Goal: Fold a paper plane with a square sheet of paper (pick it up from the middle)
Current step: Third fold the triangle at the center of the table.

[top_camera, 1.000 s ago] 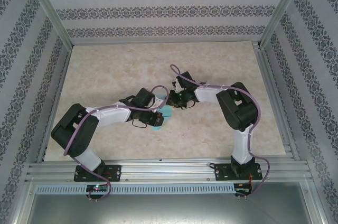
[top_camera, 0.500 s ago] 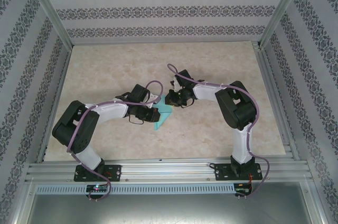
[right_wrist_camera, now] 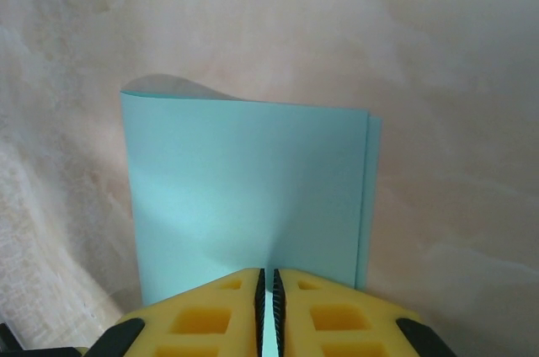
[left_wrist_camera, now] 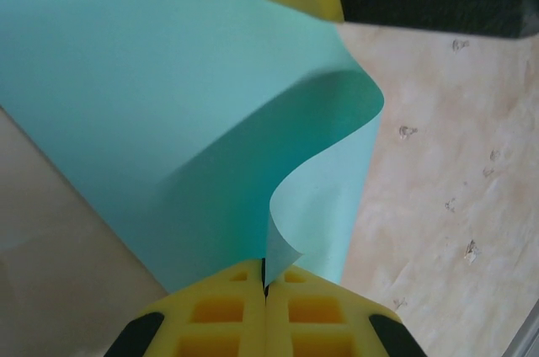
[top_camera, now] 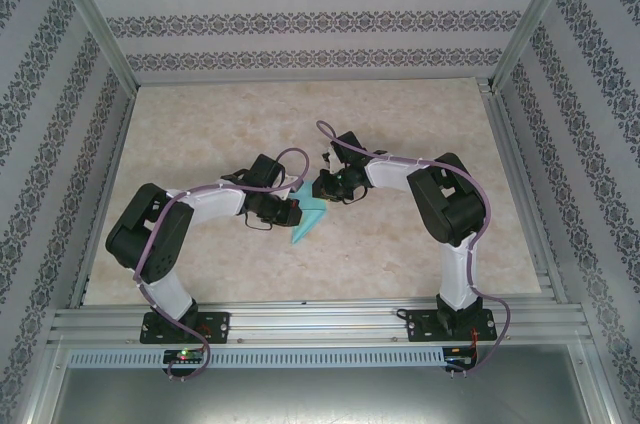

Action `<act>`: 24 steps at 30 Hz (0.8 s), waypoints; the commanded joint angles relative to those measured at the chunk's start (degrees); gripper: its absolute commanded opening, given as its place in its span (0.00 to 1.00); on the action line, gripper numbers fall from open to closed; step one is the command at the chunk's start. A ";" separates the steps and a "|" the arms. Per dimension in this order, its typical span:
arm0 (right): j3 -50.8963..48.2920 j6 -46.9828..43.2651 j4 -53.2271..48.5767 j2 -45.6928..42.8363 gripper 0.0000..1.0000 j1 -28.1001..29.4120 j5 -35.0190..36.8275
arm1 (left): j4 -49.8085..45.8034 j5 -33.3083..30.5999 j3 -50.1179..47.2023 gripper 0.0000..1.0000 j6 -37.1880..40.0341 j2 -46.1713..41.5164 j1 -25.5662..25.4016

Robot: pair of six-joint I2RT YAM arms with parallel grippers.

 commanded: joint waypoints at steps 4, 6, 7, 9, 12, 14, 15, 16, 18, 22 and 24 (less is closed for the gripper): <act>0.07 -1.25 -3.91 1.79 0.16 0.64 3.28 | -2.32 -1.13 0.65 0.05 1.11 0.75 0.79; 0.16 -1.26 -3.98 1.80 0.17 0.66 3.32 | -2.48 -1.01 0.41 0.05 0.69 0.62 0.78; 0.14 -1.23 -3.98 1.87 0.17 0.71 3.35 | -2.87 -1.01 0.31 0.05 0.52 0.49 0.76; 0.07 -1.19 -3.94 1.88 0.17 0.74 3.31 | -3.28 -0.96 0.10 0.05 0.32 0.23 0.78; -0.10 -1.24 -4.10 1.71 0.17 0.74 3.51 | -2.94 -1.14 -0.43 0.05 -0.03 -0.28 0.77; -0.11 -1.19 -4.00 1.70 0.17 0.74 3.45 | -3.02 -1.67 -0.40 0.06 -0.02 -0.22 0.79; -0.19 -1.17 -3.94 1.70 0.17 0.74 3.48 | -2.94 -2.06 -0.31 0.06 -0.02 -0.17 0.78; -0.19 -1.04 -3.99 1.70 0.17 0.74 3.48 | -2.85 -2.24 -0.21 0.06 -0.02 -0.06 0.77; -0.10 -1.01 -4.06 1.70 0.17 0.81 3.42 | -3.00 -2.34 0.13 0.06 0.01 0.28 0.79; 0.07 -1.04 -4.20 1.79 0.18 0.83 3.53 | -3.21 -2.35 0.62 0.06 -0.19 0.86 0.78; 0.02 -1.01 -4.17 1.78 0.17 0.83 3.53 | -3.02 -2.14 0.54 0.07 -0.33 0.80 0.74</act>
